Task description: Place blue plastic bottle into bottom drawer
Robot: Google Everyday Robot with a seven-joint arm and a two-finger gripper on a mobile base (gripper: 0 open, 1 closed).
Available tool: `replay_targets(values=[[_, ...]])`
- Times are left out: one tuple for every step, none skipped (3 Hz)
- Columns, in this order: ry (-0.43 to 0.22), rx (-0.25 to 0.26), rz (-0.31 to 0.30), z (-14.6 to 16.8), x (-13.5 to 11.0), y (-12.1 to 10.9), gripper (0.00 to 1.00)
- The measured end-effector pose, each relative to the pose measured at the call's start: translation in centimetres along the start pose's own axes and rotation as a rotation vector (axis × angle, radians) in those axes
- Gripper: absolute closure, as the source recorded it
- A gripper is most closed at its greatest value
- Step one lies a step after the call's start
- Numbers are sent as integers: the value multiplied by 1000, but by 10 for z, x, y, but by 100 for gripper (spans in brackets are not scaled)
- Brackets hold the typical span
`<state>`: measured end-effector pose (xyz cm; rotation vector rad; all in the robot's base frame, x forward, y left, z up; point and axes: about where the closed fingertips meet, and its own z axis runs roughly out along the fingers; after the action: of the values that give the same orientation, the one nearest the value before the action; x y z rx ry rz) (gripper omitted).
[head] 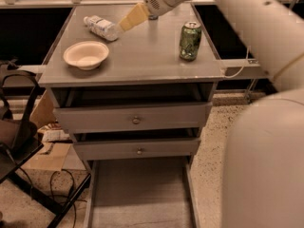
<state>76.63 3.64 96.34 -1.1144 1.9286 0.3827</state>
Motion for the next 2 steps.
replay_targets(values=[[-23,23,36,117,-49,-9,0],[-32,26,36,127,-50,-10,0]])
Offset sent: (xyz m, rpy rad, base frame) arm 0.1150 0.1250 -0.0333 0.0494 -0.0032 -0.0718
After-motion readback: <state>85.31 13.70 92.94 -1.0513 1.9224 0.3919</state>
